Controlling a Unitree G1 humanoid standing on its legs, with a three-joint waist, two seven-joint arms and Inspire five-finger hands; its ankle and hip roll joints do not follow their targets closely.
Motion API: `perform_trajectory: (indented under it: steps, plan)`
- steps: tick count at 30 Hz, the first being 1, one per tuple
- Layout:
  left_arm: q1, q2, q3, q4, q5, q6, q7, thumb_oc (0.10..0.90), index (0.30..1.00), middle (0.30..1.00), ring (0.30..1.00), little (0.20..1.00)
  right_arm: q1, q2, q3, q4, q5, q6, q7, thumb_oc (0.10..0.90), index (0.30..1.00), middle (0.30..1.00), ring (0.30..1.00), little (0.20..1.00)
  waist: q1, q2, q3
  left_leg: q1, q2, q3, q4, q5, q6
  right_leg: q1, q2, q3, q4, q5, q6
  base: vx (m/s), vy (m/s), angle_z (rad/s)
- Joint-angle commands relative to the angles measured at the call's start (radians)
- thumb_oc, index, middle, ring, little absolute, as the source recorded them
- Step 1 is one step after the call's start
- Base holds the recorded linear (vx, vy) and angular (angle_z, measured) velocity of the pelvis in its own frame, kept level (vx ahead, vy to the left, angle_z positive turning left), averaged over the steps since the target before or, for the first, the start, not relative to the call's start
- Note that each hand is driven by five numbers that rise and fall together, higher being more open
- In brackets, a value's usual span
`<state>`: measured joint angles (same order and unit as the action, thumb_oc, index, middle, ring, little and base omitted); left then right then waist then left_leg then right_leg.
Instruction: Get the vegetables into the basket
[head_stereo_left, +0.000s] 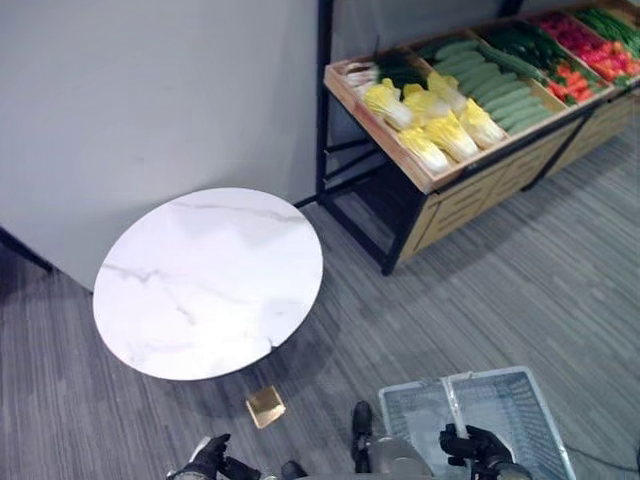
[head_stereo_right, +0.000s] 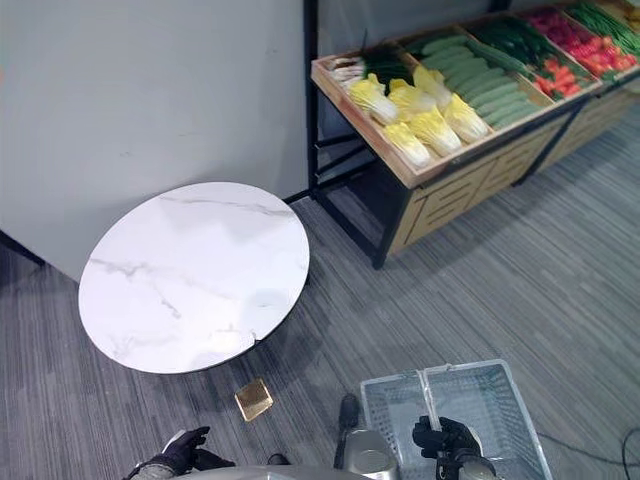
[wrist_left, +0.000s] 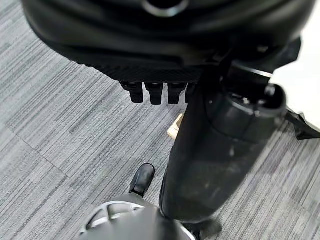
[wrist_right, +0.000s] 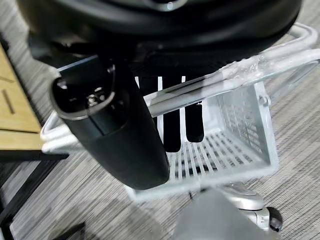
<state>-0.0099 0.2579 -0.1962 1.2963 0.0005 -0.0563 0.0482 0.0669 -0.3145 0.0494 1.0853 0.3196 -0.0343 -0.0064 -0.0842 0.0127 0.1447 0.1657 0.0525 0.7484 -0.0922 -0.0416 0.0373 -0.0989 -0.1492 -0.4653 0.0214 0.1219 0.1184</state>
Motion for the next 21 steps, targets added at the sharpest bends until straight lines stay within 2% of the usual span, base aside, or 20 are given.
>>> perform_trajectory:
  steps: [1,5,8,14,15,17,18,19,20,21]
  plan:
    - [-0.044,0.019,0.013,0.049,0.007,-0.007,0.014,0.900,1.000,1.000,1.000,1.000,-0.077,0.002,0.048,-0.028,-0.008,-0.057,0.025,0.400,0.300,0.300,0.300,0.300,-0.010,-0.013,-0.016,0.002,-0.070,-0.140,0.005,-0.089,0.013,0.047,-0.052,0.100,-0.008,0.025,0.066,0.09,-0.128,-0.57]
    - [-0.051,0.013,0.006,0.048,0.012,-0.007,0.013,0.900,1.000,1.000,1.000,1.000,-0.070,0.003,0.051,-0.029,-0.011,-0.056,0.028,0.400,0.300,0.300,0.300,0.300,-0.011,-0.019,-0.023,0.008,-0.064,-0.144,0.005,-0.084,0.003,0.063,-0.039,0.112,-0.031,0.017,0.062,0.08,-0.140,-0.26]
    - [-0.060,0.008,-0.001,0.044,0.009,-0.007,0.015,0.900,1.000,1.000,1.000,1.000,-0.069,0.007,0.055,-0.025,-0.005,-0.055,0.027,0.400,0.300,0.300,0.300,0.300,-0.014,-0.022,-0.028,0.014,-0.048,-0.148,0.005,-0.074,-0.016,0.079,-0.019,0.117,-0.045,-0.011,0.048,0.10,-0.233,-0.06]
    - [-0.072,0.008,0.001,0.040,-0.025,0.000,0.021,0.900,1.000,1.000,1.000,1.000,-0.074,0.003,0.097,-0.009,-0.019,-0.049,0.038,0.400,0.300,0.300,0.300,0.300,-0.009,-0.040,-0.041,0.045,0.034,-0.164,0.007,-0.035,-0.080,0.085,0.055,0.148,0.001,-0.120,-0.011,0.17,-0.347,0.11]
    - [-0.077,0.009,0.004,0.036,-0.031,0.001,0.026,0.900,1.000,1.000,1.000,1.000,-0.081,0.000,0.111,-0.011,-0.024,-0.050,0.036,0.400,0.300,0.300,0.300,0.300,-0.003,-0.053,-0.035,0.016,0.061,-0.165,0.101,-0.043,-0.094,0.093,0.065,0.158,0.001,-0.135,-0.026,0.13,-0.353,-0.03]
    - [-0.088,0.011,0.004,0.027,-0.045,0.003,0.028,0.900,1.000,1.000,1.000,1.000,-0.096,-0.013,0.137,-0.019,-0.035,-0.048,0.039,0.400,0.300,0.300,0.300,0.300,0.022,-0.074,-0.006,-0.070,0.126,-0.229,0.336,-0.024,-0.121,0.119,0.090,0.175,-0.008,-0.152,-0.062,0.11,-0.359,-0.17]
    - [-0.090,0.012,0.008,0.026,-0.057,0.003,0.033,0.900,1.000,1.000,1.000,1.000,-0.096,-0.020,0.153,-0.026,-0.050,-0.046,0.042,0.400,0.300,0.300,0.300,0.300,0.037,-0.081,0.007,-0.099,0.131,-0.296,0.402,0.002,-0.127,0.134,0.103,0.186,-0.016,-0.162,-0.075,0.06,-0.185,-0.39]
    - [-0.090,0.012,0.008,0.026,-0.057,0.003,0.033,0.900,1.000,1.000,1.000,1.000,-0.096,-0.020,0.153,-0.026,-0.050,-0.046,0.042,0.400,0.300,0.300,0.300,0.300,0.037,-0.081,0.007,-0.099,0.131,-0.296,0.403,0.002,-0.127,0.134,0.104,0.185,-0.016,-0.162,-0.075,0.05,-0.073,-0.34]
    - [-0.093,0.011,0.012,0.023,-0.074,-0.002,0.034,0.900,1.000,1.000,1.000,1.000,-0.098,-0.028,0.162,-0.022,-0.064,-0.044,0.043,0.400,0.300,0.300,0.300,0.300,0.053,-0.086,0.016,-0.128,0.098,-0.391,0.414,0.007,-0.115,0.141,0.105,0.199,-0.027,-0.163,-0.075,-0.02,0.073,-0.39]
    - [-0.091,0.006,0.021,0.024,-0.098,-0.009,0.034,0.900,1.000,1.000,1.000,1.000,-0.111,-0.030,0.166,-0.013,-0.075,-0.040,0.043,0.400,0.300,0.300,0.300,0.300,0.069,-0.099,0.015,-0.166,0.032,-0.503,0.326,-0.018,-0.085,0.126,0.088,0.224,-0.044,-0.139,-0.066,0.00,0.115,-0.30]
